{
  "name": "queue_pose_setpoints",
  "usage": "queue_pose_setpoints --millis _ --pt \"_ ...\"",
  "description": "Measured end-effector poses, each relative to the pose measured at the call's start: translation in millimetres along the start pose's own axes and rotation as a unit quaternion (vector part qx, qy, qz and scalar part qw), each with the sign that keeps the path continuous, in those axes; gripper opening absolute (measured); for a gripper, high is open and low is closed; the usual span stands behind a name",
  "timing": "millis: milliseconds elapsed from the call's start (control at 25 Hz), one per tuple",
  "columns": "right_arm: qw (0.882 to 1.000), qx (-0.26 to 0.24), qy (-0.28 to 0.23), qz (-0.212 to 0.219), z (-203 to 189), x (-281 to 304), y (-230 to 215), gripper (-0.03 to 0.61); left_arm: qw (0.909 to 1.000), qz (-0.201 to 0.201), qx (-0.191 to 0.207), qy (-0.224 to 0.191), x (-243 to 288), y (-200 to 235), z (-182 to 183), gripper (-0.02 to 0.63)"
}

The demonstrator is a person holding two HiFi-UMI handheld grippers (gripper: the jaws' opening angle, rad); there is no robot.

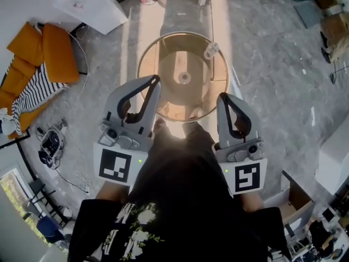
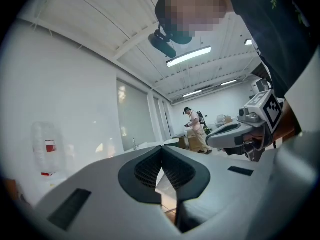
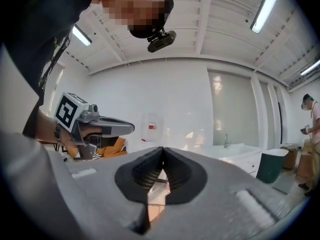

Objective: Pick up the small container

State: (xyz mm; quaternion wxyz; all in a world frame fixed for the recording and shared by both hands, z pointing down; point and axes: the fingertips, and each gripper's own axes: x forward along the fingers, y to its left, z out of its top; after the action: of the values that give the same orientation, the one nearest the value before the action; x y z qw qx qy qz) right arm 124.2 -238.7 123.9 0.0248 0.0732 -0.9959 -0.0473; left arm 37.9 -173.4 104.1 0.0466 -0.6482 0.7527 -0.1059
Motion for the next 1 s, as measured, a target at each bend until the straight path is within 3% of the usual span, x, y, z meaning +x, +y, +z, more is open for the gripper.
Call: queue_pose_setpoints --millis 200,360,760,1000 --pt "0.999 -0.011 0.019 0.040 -33.6 4.3 -13.1 -0.005 0.9997 0.023 -0.007 0.008 15.1 -14.1 -14.3 0.012" --pt "0.998 -0.017 0.032 0.050 -55.9 19.6 -15.1 -0.005 0.9996 0.011 -0.019 0.019 22.2 -22.5 -38.7 0.012" --pt "0.998 0.009 0.054 -0.001 -126.1 46.6 -26.8 -0.005 0.9984 -0.027 -0.027 0.041 44.9 -25.7 -117.8 0.014" --pt "0.999 0.024 0.040 -0.012 -171.6 49.9 -32.7 -0.005 0.9977 -0.040 -0.036 0.039 67.3 -35.7 -159.8 0.014"
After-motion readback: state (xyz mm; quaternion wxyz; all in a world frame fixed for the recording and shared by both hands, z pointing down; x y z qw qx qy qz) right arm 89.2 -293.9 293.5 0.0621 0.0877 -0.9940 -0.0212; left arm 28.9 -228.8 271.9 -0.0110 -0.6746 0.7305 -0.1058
